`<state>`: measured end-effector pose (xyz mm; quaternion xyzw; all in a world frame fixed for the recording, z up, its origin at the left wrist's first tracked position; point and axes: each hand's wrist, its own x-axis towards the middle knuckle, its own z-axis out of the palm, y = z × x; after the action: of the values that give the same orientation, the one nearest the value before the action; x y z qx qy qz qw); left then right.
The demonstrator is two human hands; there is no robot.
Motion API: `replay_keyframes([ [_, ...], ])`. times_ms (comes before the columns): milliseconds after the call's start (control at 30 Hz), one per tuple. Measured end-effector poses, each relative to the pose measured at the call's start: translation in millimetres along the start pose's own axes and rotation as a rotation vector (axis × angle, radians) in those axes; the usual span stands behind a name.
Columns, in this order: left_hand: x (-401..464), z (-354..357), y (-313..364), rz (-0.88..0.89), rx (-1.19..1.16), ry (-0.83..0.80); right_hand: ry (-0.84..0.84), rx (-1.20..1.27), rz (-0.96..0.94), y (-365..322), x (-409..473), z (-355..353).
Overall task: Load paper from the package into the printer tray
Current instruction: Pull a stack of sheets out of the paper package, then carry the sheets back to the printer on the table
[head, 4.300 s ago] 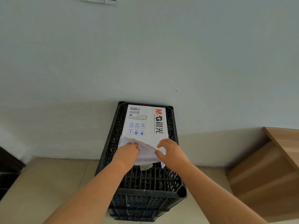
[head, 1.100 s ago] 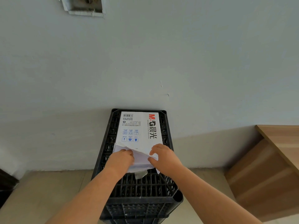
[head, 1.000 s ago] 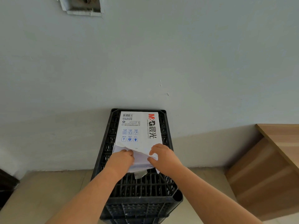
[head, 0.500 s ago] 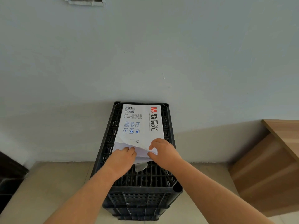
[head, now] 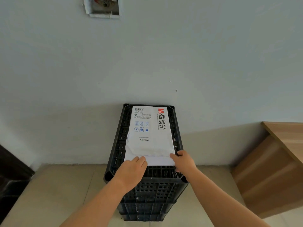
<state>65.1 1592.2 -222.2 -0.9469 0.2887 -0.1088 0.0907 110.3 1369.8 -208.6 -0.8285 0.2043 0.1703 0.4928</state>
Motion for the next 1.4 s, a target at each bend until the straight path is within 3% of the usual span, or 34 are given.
replay_keyframes([
  [67,-7.6,-4.6,4.9,0.003,-0.015,0.01,-0.124,0.315,0.174,1.8,-5.1,3.2],
  [200,-19.3,-8.1,6.8,-0.037,-0.12,0.017,-0.171,0.596,0.194,-1.6,-15.2,8.6],
  [333,-26.7,-15.6,-4.2,-0.415,-0.648,0.062,-0.17,0.621,0.191,-4.2,-28.9,10.2],
  [467,-28.1,-13.0,-20.2,-0.821,-0.956,0.01,-0.18,0.608,0.188,-1.9,-45.1,6.8],
  [567,-29.7,-19.8,-24.1,-1.121,-1.561,-0.129,-0.183,0.614,0.194,5.0,-57.0,5.2],
  [633,-34.5,-23.1,-24.0,-1.171,-1.854,-0.171,-0.182,0.602,0.194,10.8,-65.9,2.2],
  [700,-40.4,-21.2,-22.5,-1.147,-1.998,-0.215,-0.195,0.575,0.188,17.4,-76.3,-2.0],
  [833,-53.3,-23.7,-9.8,-1.071,-2.073,-0.301,-0.22,0.539,0.155,31.4,-93.6,-9.9],
  [1000,-72.9,-45.0,5.4,-1.023,-1.978,-0.299,-0.184,0.516,0.091,42.5,-112.7,-15.9],
  [1267,-105.1,-103.5,35.1,-1.034,-1.842,-0.155,-0.292,0.365,-0.015,45.8,-152.9,-32.0],
  [1400,-122.1,-130.4,60.0,-1.047,-1.739,-0.075,-0.246,0.212,-0.203,59.2,-174.9,-39.4],
])
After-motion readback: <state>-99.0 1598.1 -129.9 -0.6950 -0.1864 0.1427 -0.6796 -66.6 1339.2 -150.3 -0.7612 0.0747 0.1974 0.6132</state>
